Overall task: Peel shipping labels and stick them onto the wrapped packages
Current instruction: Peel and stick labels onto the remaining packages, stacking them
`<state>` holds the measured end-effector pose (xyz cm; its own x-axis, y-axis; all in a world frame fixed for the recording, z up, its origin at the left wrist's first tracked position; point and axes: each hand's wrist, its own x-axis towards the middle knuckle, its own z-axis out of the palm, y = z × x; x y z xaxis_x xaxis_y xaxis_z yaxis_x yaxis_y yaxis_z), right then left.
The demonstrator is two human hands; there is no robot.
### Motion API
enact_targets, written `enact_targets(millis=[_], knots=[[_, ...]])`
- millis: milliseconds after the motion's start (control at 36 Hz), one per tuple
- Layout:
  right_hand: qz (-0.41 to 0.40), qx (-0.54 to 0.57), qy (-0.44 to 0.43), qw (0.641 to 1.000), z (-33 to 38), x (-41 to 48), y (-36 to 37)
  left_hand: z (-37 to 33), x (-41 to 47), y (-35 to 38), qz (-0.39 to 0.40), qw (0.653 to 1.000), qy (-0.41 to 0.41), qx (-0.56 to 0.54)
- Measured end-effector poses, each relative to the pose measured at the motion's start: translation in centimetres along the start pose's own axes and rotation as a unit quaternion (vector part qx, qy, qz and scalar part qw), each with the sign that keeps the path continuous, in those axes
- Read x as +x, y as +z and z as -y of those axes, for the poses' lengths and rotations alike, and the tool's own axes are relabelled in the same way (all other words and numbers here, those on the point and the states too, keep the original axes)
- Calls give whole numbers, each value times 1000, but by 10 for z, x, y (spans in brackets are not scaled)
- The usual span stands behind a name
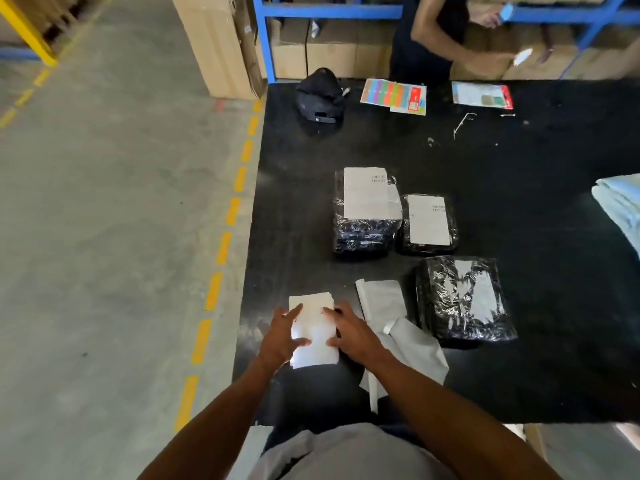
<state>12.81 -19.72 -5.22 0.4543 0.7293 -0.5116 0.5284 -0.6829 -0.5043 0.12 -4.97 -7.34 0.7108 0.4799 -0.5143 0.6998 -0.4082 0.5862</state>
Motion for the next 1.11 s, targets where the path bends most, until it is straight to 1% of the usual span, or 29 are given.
enact_targets(millis=[111, 222, 306, 361, 444, 528, 583, 694, 778, 944, 1111], knots=[[-47, 11, 3, 999, 4, 0, 5, 1, 0, -2, -16, 1000, -3, -1], [-97, -32, -7, 995, 4, 4, 5, 1, 2, -5, -38, 999, 0, 0], [-114, -79, -18, 990, 2, 7, 5, 2, 1, -5, -50, 998, 11, 23], [-120, -82, -20, 989, 1, 7, 6, 2, -2, -5, -57, 998, 16, 31], [-123, -32, -4, 992, 1, 8, 7, 2, -4, -4, -78, 996, 12, 33], [-86, 59, 34, 994, 3, 10, 9, 1, -5, -5, -94, 995, -2, 11], [-81, 82, 43, 992, 5, 12, 10, 2, -5, -4, -99, 995, 0, -14], [-99, 134, 54, 984, 4, 14, 13, 3, -5, -3, -108, 992, -15, -70], [-107, 185, 76, 974, 2, 13, 13, 10, -2, 0, -93, 992, -20, -88], [-101, 224, 120, 962, 2, 15, 11, 15, -5, 3, -98, 985, -17, -138], [-86, 250, 151, 952, -1, 18, 14, 25, -4, 7, -98, 983, -13, -156]])
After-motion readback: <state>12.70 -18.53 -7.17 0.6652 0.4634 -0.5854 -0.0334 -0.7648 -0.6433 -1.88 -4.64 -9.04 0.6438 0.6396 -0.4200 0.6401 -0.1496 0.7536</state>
